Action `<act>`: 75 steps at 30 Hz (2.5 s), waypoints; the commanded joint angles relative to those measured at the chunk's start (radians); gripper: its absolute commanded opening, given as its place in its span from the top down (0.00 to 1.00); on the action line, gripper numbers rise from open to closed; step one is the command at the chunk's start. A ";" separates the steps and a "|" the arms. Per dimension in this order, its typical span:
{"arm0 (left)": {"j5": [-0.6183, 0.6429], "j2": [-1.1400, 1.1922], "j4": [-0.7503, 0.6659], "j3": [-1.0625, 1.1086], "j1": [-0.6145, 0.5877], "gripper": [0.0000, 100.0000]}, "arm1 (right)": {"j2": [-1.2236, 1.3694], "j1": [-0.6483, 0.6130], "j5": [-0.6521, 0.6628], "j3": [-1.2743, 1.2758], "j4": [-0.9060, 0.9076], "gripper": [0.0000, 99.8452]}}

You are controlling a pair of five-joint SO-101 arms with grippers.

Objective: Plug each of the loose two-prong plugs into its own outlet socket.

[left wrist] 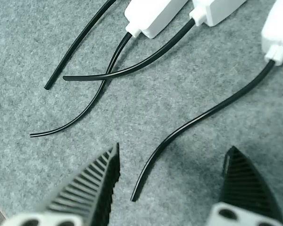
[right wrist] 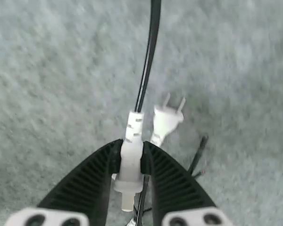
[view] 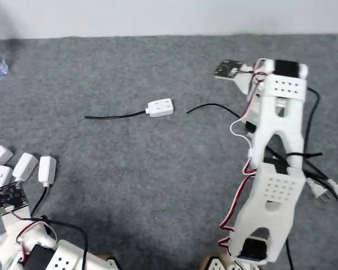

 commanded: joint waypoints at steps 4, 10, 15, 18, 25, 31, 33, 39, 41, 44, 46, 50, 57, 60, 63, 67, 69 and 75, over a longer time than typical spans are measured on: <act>-0.012 -0.014 0.006 -0.010 0.021 0.67 | -0.094 0.074 -0.051 0.035 0.048 0.93; 0.028 -0.015 0.064 -0.127 0.157 0.67 | -0.255 0.062 -0.015 0.276 0.045 0.59; 0.140 -0.015 0.041 -0.275 0.258 0.67 | -0.483 0.012 0.041 0.456 0.045 0.58; 0.143 -0.015 -0.040 -0.346 0.359 0.67 | -0.619 -0.013 0.009 0.546 0.044 0.63; 0.325 -0.009 -0.103 -0.585 0.503 0.67 | -0.779 -0.041 -0.313 0.795 -0.079 0.71; 0.382 0.005 -0.107 -0.702 0.733 0.67 | -0.777 -0.050 -0.721 1.082 -0.432 0.71; 0.382 0.058 -0.109 -0.719 0.793 0.67 | -0.777 -0.051 -0.864 1.186 -0.562 0.71; 0.416 0.419 -0.144 -0.918 0.933 0.67 | -0.780 -0.050 -1.030 1.422 -0.883 0.71; 0.414 0.578 -0.146 -1.012 1.002 0.67 | -0.782 -0.048 -1.033 1.464 -0.935 0.71; 0.410 0.822 -0.150 -1.150 1.103 0.67 | -0.777 -0.047 -1.033 1.485 -0.964 0.71; 0.364 0.988 -0.146 -1.241 1.168 0.67 | -0.777 -0.044 -1.036 1.487 -0.964 0.71; 0.207 1.286 -0.112 -1.406 1.260 0.67 | -0.776 -0.042 -1.036 1.487 -0.966 0.71; -0.006 1.711 -0.008 -1.687 1.298 0.67 | -0.776 -0.042 -1.030 1.517 -1.035 0.71; -0.075 1.821 -0.009 -1.751 1.286 0.67 | -0.776 -0.042 -1.028 1.521 -1.044 0.71; -0.183 1.895 -0.026 -1.765 1.277 0.67 | -0.776 -0.042 -1.023 1.522 -1.047 0.71; -0.287 1.964 -0.107 -1.765 1.224 0.67 | -0.776 -0.042 -0.968 1.527 -1.052 0.71; -0.316 1.996 -0.150 -1.765 1.203 0.67 | -0.776 -0.042 -0.964 1.527 -1.053 0.71; -0.400 2.124 -0.216 -1.762 1.194 0.67 | -0.774 -0.042 -0.959 1.527 -1.055 0.71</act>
